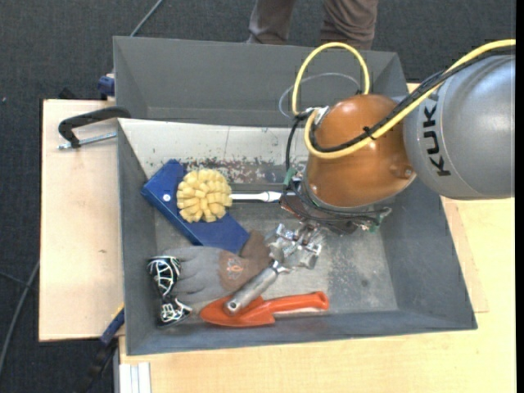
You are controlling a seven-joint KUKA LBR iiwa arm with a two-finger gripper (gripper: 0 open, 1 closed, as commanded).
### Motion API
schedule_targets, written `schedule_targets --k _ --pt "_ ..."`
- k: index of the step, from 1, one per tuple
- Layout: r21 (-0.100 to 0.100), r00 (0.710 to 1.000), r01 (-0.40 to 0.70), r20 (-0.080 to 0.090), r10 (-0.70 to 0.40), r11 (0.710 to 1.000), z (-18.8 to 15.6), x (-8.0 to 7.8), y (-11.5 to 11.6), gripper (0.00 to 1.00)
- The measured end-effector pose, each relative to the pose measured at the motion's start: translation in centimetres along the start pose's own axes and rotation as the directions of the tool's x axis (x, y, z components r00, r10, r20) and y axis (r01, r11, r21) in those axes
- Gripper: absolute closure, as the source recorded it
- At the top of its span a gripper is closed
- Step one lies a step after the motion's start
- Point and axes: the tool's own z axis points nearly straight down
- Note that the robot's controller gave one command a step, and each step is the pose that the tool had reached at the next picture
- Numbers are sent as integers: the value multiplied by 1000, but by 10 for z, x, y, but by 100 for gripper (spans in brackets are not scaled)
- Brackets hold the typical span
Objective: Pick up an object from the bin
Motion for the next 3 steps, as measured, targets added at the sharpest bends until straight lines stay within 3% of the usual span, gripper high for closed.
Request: schedule_targets --k 1,2,3 --pt "7 946 324 9 -324 946 25 -68 -15 0" --pt "5 946 324 7 -324 946 24 -67 -15 0" --pt "9 949 315 11 -315 949 47 -57 11 0"
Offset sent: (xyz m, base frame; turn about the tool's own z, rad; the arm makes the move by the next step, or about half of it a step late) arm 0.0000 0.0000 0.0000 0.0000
